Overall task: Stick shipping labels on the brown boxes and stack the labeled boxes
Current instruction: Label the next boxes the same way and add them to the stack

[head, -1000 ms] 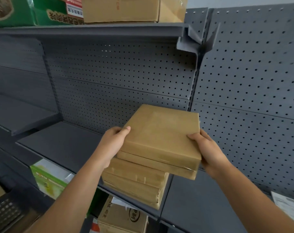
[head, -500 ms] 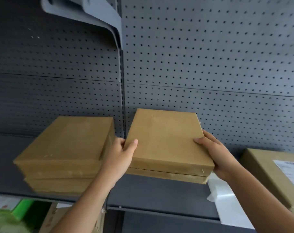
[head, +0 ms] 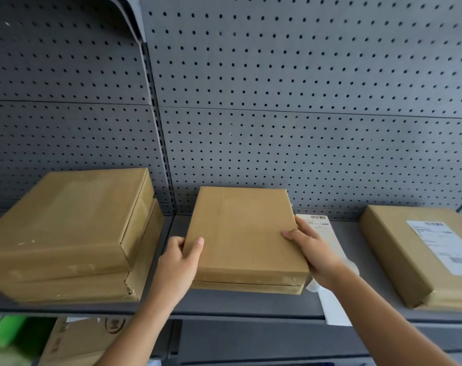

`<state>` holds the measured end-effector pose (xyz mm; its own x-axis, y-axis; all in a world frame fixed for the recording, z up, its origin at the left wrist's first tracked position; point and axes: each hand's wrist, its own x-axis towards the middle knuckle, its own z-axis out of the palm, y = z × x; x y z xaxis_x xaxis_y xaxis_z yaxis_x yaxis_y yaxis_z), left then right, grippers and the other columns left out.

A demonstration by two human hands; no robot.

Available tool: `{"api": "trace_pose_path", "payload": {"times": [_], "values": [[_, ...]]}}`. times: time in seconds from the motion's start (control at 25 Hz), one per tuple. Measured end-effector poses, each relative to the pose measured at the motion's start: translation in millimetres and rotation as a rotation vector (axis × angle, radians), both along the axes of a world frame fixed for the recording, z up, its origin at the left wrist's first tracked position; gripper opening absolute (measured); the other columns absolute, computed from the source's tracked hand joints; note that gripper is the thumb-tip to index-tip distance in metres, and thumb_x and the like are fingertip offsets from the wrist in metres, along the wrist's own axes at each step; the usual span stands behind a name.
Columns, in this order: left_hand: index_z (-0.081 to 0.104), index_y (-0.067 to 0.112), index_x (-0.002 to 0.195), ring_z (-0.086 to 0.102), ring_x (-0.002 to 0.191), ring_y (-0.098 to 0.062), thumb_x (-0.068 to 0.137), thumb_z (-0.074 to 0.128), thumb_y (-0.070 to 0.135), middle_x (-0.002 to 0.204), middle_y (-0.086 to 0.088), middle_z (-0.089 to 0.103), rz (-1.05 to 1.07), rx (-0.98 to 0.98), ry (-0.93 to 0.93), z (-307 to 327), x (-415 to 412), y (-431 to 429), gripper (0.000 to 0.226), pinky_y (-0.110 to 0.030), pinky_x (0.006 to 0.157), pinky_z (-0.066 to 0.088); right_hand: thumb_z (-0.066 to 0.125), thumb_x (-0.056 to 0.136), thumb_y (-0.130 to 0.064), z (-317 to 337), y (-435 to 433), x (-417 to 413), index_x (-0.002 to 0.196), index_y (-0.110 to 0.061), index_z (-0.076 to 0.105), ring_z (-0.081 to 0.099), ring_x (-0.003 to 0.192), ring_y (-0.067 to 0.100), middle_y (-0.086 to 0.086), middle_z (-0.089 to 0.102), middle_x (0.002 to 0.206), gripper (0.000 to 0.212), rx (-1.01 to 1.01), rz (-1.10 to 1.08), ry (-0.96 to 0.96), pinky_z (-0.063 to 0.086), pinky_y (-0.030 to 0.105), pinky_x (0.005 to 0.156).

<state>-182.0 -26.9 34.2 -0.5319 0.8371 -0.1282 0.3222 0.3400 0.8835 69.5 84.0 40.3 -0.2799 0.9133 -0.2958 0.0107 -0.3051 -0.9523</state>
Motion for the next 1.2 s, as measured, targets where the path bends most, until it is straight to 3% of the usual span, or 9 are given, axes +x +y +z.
{"api": "trace_pose_path", "payload": {"times": [0.2,0.56,0.68,0.8,0.88,1.0,1.08,1.2], "values": [[0.052,0.017,0.113,0.064,0.073,-0.014,0.097,0.053,0.054,0.086,0.000,0.066,-0.021,-0.104,0.035,-23,-2,-1,0.040,-0.027,0.056,0.043,0.056,0.096,-0.010,-21,2,-2,0.121,-0.037,0.064,0.072,0.098,0.015,-0.005,0.075,0.114,0.038,-0.017,0.031,-0.034,0.056,0.033,0.082],[0.052,0.015,0.121,0.064,0.077,-0.012,0.096,0.054,0.056,0.092,0.002,0.066,-0.036,-0.106,0.094,-36,0,0,0.048,-0.028,0.059,0.045,0.062,0.097,-0.018,-35,3,10,0.129,-0.029,0.059,0.069,0.109,0.015,-0.007,0.073,0.119,0.034,0.022,0.065,-0.057,0.054,0.033,0.090],[0.044,0.016,0.139,0.065,0.097,-0.020,0.097,0.053,0.055,0.121,-0.003,0.065,-0.063,-0.102,0.196,-31,2,0,0.058,-0.036,0.072,0.050,0.067,0.094,-0.030,-38,5,29,0.133,-0.030,0.055,0.060,0.122,0.009,-0.009,0.062,0.132,0.041,0.065,-0.012,-0.112,0.043,0.036,0.111],[0.038,0.020,0.146,0.057,0.126,-0.026,0.098,0.053,0.052,0.148,-0.003,0.052,-0.109,-0.011,0.432,-13,12,9,0.060,-0.041,0.086,0.051,0.064,0.096,-0.023,-30,8,62,0.125,-0.027,0.064,0.066,0.114,0.013,-0.003,0.068,0.125,0.029,0.173,-0.082,-0.165,0.046,0.041,0.110],[0.039,0.024,0.146,0.055,0.129,-0.024,0.099,0.053,0.049,0.153,0.004,0.047,-0.204,0.093,0.507,3,29,22,0.055,-0.041,0.095,0.049,0.061,0.097,-0.016,-23,11,86,0.120,-0.026,0.067,0.068,0.106,0.012,-0.004,0.070,0.119,0.025,0.266,-0.140,-0.285,0.052,0.039,0.102],[0.042,0.030,0.142,0.058,0.121,-0.012,0.101,0.051,0.046,0.147,0.018,0.047,-0.386,0.204,0.485,16,67,49,0.045,-0.030,0.094,0.045,0.062,0.097,-0.022,-23,14,117,0.130,-0.022,0.061,0.061,0.114,0.012,-0.002,0.064,0.127,0.032,0.329,-0.134,-0.602,0.051,0.032,0.094],[0.049,0.028,0.139,0.052,0.123,-0.001,0.101,0.054,0.040,0.142,0.018,0.052,-0.518,0.289,0.375,17,97,67,0.039,-0.024,0.102,0.042,0.064,0.096,-0.030,-32,15,134,0.139,-0.023,0.054,0.055,0.124,0.017,0.001,0.056,0.137,0.045,0.306,-0.066,-0.765,0.045,0.033,0.099],[0.058,0.021,0.128,0.060,0.119,0.003,0.101,0.059,0.026,0.129,0.011,0.065,-0.684,0.339,0.142,15,138,89,0.027,-0.020,0.106,0.047,0.070,0.091,-0.038,-46,13,150,0.151,-0.024,0.038,0.048,0.132,0.022,0.002,0.043,0.149,0.069,0.233,0.051,-0.897,0.040,0.031,0.103]]}}
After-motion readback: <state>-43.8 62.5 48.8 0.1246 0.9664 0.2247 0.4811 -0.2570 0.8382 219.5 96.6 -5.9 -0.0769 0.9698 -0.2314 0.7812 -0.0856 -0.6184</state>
